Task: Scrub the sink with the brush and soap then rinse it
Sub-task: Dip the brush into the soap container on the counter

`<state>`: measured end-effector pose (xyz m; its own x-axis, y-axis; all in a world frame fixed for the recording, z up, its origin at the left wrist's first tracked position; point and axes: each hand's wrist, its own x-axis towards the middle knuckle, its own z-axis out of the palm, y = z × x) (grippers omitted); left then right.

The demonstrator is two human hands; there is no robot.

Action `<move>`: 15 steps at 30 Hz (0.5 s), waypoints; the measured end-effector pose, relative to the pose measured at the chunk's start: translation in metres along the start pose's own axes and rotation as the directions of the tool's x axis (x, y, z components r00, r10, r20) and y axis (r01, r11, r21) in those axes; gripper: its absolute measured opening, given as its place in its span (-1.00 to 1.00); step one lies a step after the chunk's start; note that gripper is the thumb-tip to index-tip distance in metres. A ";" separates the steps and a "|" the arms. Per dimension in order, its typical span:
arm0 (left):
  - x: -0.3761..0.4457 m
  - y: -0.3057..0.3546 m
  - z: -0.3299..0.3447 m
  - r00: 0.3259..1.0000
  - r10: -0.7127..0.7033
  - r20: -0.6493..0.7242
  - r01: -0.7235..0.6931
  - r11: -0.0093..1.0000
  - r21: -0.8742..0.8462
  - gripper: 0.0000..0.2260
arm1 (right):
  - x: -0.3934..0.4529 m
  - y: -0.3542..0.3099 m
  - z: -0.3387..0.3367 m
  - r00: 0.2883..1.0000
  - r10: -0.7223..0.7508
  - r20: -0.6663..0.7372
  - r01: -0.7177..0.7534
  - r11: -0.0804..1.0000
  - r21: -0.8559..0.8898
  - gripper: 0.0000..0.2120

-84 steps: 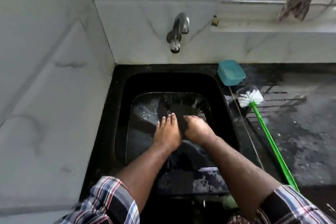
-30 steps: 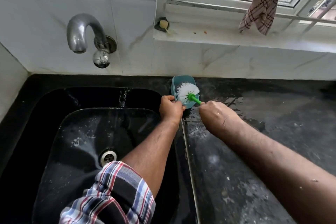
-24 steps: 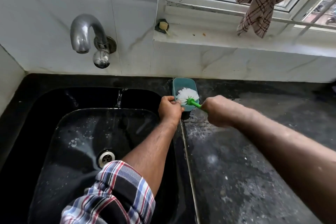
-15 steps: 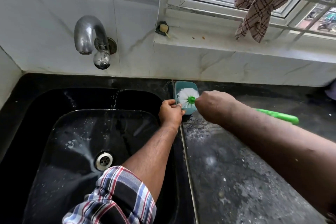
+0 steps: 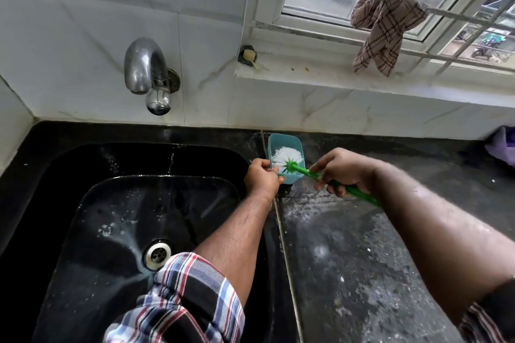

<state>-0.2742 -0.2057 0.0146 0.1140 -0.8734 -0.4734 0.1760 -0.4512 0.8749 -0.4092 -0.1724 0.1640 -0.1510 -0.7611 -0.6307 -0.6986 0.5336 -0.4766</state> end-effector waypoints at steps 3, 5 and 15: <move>-0.003 0.003 -0.003 1.000 -0.006 0.019 0.006 1.000 0.031 -0.82 | 0.003 0.026 0.009 0.999 -0.019 -0.033 0.028 0.954 0.299 -0.57; -0.006 0.005 -0.006 0.999 -0.019 0.045 0.018 0.999 0.044 -0.84 | -0.001 0.039 0.018 0.996 -0.034 -0.076 0.066 0.882 0.467 -0.61; -0.051 0.043 -0.058 0.931 -0.134 0.340 0.082 0.984 0.161 -0.88 | -0.046 0.045 0.063 0.982 -0.142 -0.125 0.182 0.526 0.831 -0.60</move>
<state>-0.2153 -0.1699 0.0700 -0.2498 -0.8151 -0.5228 0.0256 -0.5452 0.8379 -0.3896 -0.0899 0.1325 -0.1366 -0.8694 -0.4748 0.1864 0.4482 -0.8743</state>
